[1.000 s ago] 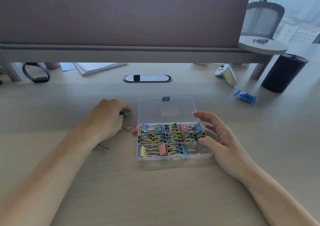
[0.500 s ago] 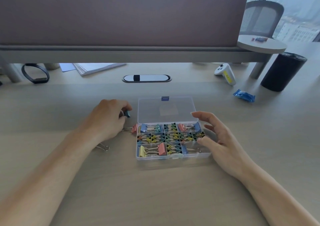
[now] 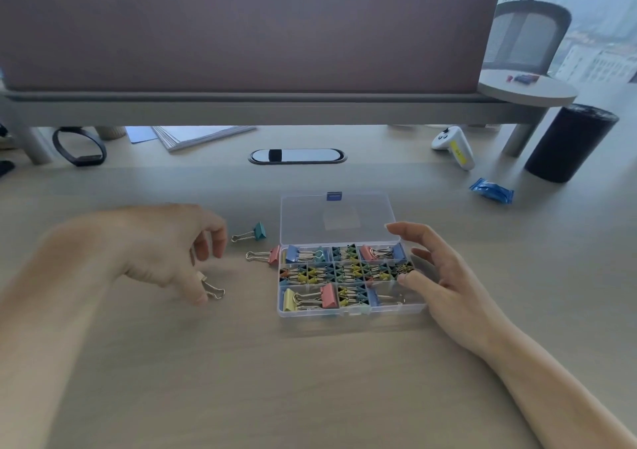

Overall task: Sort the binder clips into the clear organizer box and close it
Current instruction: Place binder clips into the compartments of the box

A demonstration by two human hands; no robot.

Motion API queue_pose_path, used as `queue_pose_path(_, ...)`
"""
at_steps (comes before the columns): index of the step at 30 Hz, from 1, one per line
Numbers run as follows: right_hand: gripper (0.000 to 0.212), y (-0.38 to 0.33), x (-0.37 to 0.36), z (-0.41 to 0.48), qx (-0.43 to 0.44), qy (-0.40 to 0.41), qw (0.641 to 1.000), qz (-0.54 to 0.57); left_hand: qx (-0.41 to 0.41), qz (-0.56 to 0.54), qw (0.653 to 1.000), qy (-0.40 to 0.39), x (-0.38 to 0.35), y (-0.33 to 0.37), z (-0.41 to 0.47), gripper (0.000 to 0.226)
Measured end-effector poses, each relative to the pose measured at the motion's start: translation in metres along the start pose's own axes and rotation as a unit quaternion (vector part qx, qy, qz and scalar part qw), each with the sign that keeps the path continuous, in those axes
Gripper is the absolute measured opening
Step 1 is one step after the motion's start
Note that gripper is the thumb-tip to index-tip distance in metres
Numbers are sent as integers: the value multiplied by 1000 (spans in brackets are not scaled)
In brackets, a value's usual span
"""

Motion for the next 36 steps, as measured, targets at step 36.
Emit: queue_pose_path(36,41,-6,4,0,61,45,997,-1,-106,-134,962,211,12,43,8,16)
Point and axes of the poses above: each hand's wrist, its own z-axis towards the middle knuckle, its own x-axis out of the back of the hand, y = z × x, the point moved 5 cm from there along z, towards the middle knuckle, and after that the axes turned 7 degrees about x, right-handed, at the moved point
